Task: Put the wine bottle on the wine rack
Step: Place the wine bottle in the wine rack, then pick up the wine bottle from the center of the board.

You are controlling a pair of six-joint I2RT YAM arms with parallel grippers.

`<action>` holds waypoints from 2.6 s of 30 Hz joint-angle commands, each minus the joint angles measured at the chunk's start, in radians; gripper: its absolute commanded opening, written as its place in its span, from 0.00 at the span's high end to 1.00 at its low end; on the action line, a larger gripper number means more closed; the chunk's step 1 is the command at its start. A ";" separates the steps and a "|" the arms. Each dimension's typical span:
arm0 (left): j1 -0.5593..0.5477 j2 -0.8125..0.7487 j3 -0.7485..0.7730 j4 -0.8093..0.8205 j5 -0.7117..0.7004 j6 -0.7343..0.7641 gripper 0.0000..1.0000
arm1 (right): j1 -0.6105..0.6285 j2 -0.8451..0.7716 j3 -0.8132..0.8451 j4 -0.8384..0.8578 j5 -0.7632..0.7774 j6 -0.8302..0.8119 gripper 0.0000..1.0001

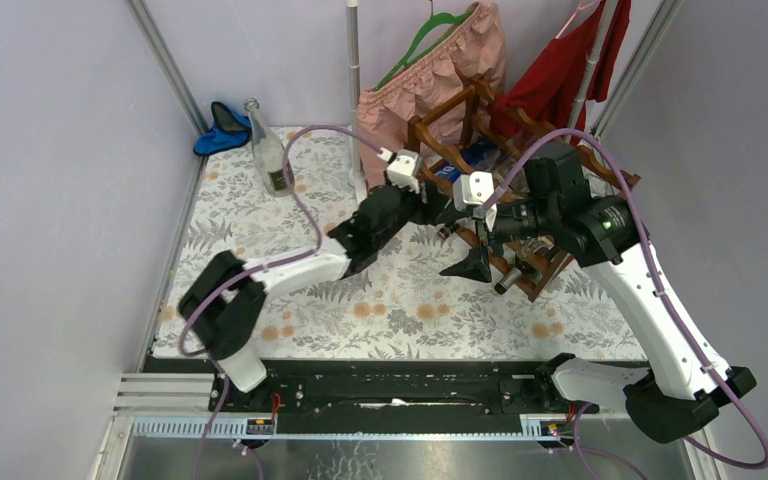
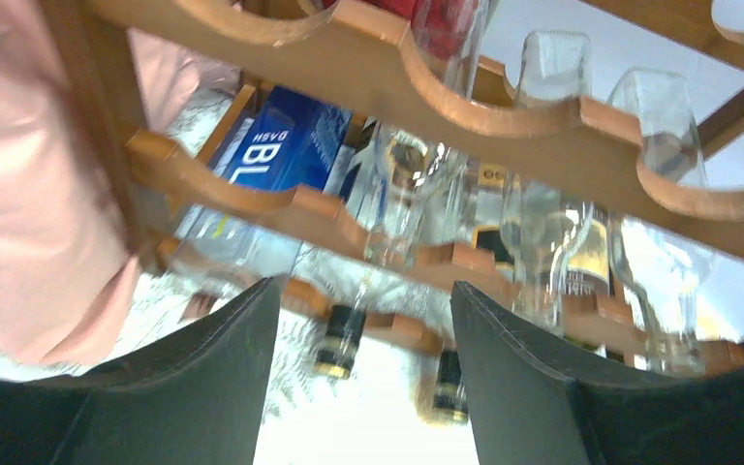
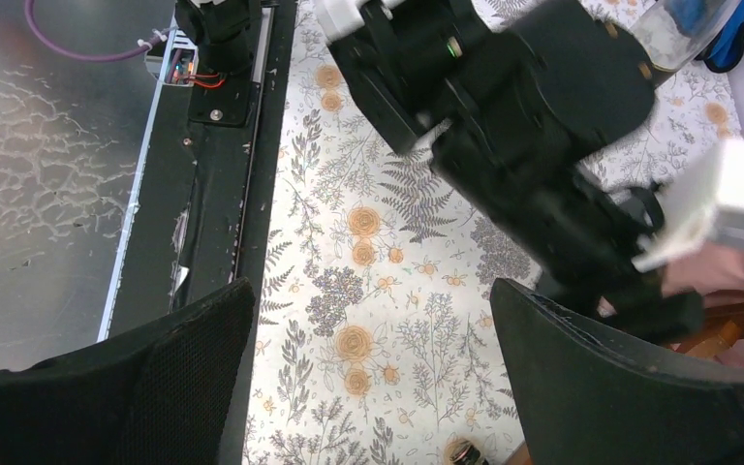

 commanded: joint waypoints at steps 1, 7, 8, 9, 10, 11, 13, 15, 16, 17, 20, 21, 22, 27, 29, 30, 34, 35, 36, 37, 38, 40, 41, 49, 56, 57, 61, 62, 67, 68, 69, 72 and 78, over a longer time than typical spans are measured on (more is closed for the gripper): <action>0.006 -0.206 -0.170 -0.026 -0.020 0.068 0.28 | -0.011 -0.027 -0.002 0.013 -0.022 -0.008 0.00; 0.011 -0.449 -0.315 -0.209 -0.093 0.079 0.14 | -0.012 -0.046 -0.054 0.051 -0.019 0.012 0.00; 0.016 -0.487 -0.327 -0.247 -0.106 0.074 0.09 | -0.011 -0.049 -0.068 0.058 -0.025 0.016 0.00; 0.026 -0.528 -0.335 -0.300 -0.109 0.066 0.05 | -0.011 -0.054 -0.083 0.065 -0.035 0.020 0.00; 0.040 -0.564 -0.342 -0.334 -0.101 0.059 0.02 | -0.011 -0.058 -0.102 0.075 -0.049 0.024 0.00; 0.070 -0.602 -0.345 -0.366 -0.085 0.052 0.01 | -0.012 -0.062 -0.125 0.085 -0.071 0.035 0.00; 0.141 -0.663 -0.340 -0.429 -0.027 0.025 0.01 | -0.011 -0.068 -0.180 0.113 -0.140 0.050 0.00; 0.225 -0.708 -0.332 -0.473 0.019 0.004 0.01 | -0.010 -0.069 -0.241 0.158 -0.205 0.071 0.00; 0.265 -0.728 -0.328 -0.488 0.035 -0.001 0.01 | -0.009 -0.069 -0.266 0.184 -0.215 0.085 0.00; 0.306 -0.743 -0.324 -0.491 0.047 -0.007 0.01 | -0.010 -0.067 -0.286 0.203 -0.211 0.095 0.00; 0.436 -0.768 -0.313 -0.529 0.101 -0.024 0.02 | -0.010 -0.054 -0.318 0.225 -0.164 0.090 0.00; 0.481 -0.772 -0.309 -0.532 0.115 -0.027 0.02 | -0.010 -0.047 -0.327 0.229 -0.152 0.085 0.00; 0.533 -0.773 -0.307 -0.529 0.132 -0.033 0.02 | -0.010 -0.038 -0.336 0.234 -0.149 0.082 0.00; 0.800 -0.765 -0.358 -0.381 0.269 -0.177 0.03 | -0.008 -0.022 -0.431 0.325 -0.166 0.115 0.00; 0.874 -0.739 -0.365 -0.329 0.301 -0.207 0.03 | -0.006 -0.019 -0.453 0.335 -0.146 0.112 0.00; 0.900 -0.719 -0.364 -0.306 0.316 -0.219 0.03 | -0.007 -0.019 -0.458 0.335 -0.137 0.109 0.00; 0.957 -0.625 -0.376 -0.147 0.396 -0.189 0.04 | -0.006 -0.037 -0.485 0.360 -0.121 0.111 0.00; 0.960 -0.595 -0.370 -0.113 0.420 -0.155 0.04 | -0.007 -0.040 -0.489 0.367 -0.123 0.116 0.00; 0.961 -0.566 -0.353 -0.116 0.430 -0.133 0.04 | -0.007 -0.041 -0.492 0.370 -0.125 0.117 0.00; 0.960 -0.535 -0.331 -0.130 0.432 -0.115 0.04 | -0.006 -0.040 -0.493 0.370 -0.129 0.118 0.00; 0.960 -0.508 -0.307 -0.144 0.434 -0.090 0.04 | -0.007 -0.040 -0.495 0.369 -0.129 0.116 0.00; 0.961 -0.452 -0.266 -0.156 0.416 -0.036 0.04 | -0.006 -0.040 -0.500 0.370 -0.132 0.114 0.00; 0.960 -0.427 -0.247 -0.161 0.402 -0.003 0.03 | -0.006 -0.041 -0.502 0.371 -0.133 0.114 0.00; 0.961 -0.227 -0.093 -0.130 0.355 0.159 0.03 | -0.007 -0.041 -0.504 0.364 -0.142 0.106 0.00; 0.960 -0.038 0.112 -0.137 0.406 0.174 0.02 | -0.007 -0.041 -0.507 0.363 -0.142 0.103 0.00; 0.961 -0.016 0.135 -0.141 0.407 0.178 0.03 | -0.006 -0.041 -0.507 0.362 -0.141 0.100 0.00; 0.960 0.055 0.217 -0.152 0.425 0.185 0.13 | -0.006 -0.034 -0.505 0.353 -0.141 0.090 0.00; 0.960 0.070 0.236 -0.156 0.428 0.184 0.16 | -0.007 -0.031 -0.505 0.352 -0.142 0.089 0.00; 0.957 0.121 0.303 -0.164 0.431 0.183 0.29 | -0.006 -0.026 -0.504 0.349 -0.136 0.086 0.00; 0.954 0.124 0.308 -0.164 0.429 0.188 0.36 | -0.007 -0.024 -0.504 0.349 -0.134 0.086 0.00; 0.951 0.127 0.311 -0.169 0.427 0.205 0.45 | -0.006 -0.024 -0.504 0.349 -0.132 0.086 0.00; 0.943 0.112 0.291 -0.164 0.438 0.245 0.80 | -0.007 -0.017 -0.505 0.349 -0.128 0.086 0.00; 0.912 -0.079 0.095 -0.076 0.449 0.233 1.00 | -0.008 -0.010 -0.507 0.353 -0.126 0.088 0.00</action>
